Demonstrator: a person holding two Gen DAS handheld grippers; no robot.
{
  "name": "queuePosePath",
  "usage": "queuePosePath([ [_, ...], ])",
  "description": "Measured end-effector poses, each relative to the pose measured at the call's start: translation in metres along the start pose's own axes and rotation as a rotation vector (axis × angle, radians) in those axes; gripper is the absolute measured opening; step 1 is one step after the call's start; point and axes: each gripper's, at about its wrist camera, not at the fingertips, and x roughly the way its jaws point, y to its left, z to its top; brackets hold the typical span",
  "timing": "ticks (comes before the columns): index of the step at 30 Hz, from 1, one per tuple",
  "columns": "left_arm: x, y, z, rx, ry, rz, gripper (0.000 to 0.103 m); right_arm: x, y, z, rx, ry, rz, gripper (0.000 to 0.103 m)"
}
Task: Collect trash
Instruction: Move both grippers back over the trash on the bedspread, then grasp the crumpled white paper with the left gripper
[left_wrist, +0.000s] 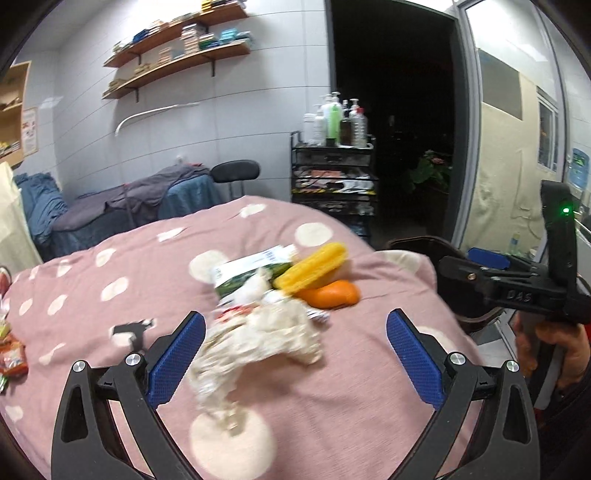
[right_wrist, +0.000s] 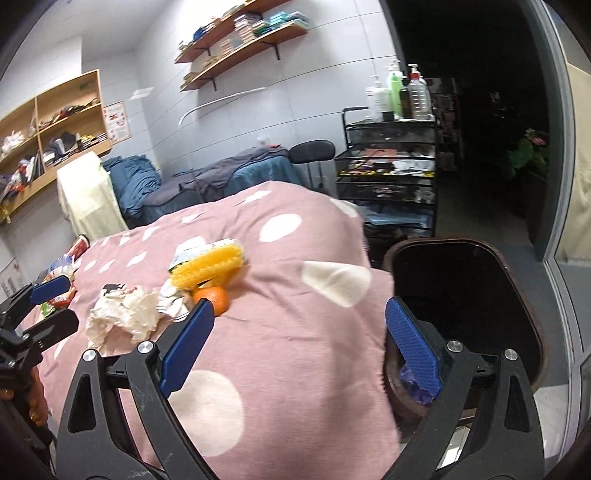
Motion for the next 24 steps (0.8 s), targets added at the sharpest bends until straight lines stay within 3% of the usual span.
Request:
queuePosePath([
  [6,0.003,0.039,-0.010,-0.080,0.047,-0.009,0.097,0.006,0.017,-0.003,-0.033,0.024,0.035,0.093],
  [15,0.036,0.049,-0.018,-0.044,0.150,-0.043,0.097,0.015,0.030,-0.003,-0.056,0.053,0.068,0.093],
  [17,0.048,0.052,-0.022,-0.045,0.199,-0.038,0.090,0.016,0.031,-0.004,-0.054,0.061,0.072,0.093],
  [18,0.054,0.054,-0.024,-0.045,0.225,-0.027,0.080,0.017,0.031,-0.004,-0.055,0.063,0.073,0.093],
  [20,0.061,0.057,-0.026,-0.053,0.252,-0.018,0.068,0.019,0.032,-0.003,-0.058,0.069,0.074,0.093],
  [24,0.061,0.062,-0.026,-0.092,0.252,-0.016,0.036,0.026,0.038,0.000,-0.080,0.081,0.083,0.093],
])
